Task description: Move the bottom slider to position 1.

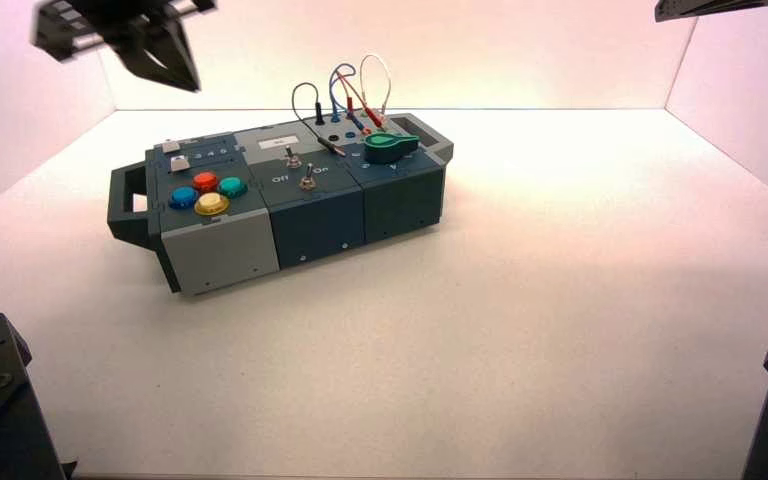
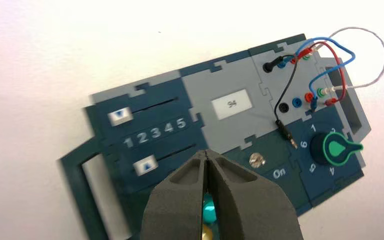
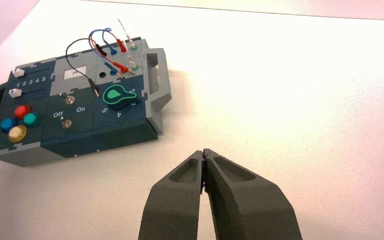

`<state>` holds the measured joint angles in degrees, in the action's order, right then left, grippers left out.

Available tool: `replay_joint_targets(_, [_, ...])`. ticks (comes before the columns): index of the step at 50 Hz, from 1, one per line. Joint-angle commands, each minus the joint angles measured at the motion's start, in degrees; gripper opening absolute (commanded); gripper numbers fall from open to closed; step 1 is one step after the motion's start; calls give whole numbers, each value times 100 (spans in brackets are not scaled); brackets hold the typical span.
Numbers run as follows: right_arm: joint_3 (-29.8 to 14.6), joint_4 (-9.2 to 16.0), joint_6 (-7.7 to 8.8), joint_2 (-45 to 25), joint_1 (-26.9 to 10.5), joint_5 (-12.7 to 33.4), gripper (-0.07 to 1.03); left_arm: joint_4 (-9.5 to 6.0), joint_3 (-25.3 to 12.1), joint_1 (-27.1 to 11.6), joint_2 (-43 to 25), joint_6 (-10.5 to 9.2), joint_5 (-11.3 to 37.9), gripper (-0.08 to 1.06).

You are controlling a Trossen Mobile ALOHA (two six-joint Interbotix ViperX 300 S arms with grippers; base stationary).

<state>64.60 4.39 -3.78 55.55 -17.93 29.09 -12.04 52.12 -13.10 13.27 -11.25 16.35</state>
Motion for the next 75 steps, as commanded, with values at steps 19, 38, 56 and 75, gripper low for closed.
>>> replay_joint_targets(19, [-176,18,0,-18,-18,-35,-2,53,-185,-35,-782,-88,-492,-3])
replay_joint_targets(38, [-185,18,0,-18,-18,-35,-2,70,-132,158,-993,-79,-554,-3])
replay_joint_targets(56, [-185,18,0,-18,-18,-26,-2,88,88,272,-1002,-70,-545,-3])
replay_joint_targets(75, [-193,18,0,-18,-18,-35,-2,141,123,360,-1028,-53,-554,-3])
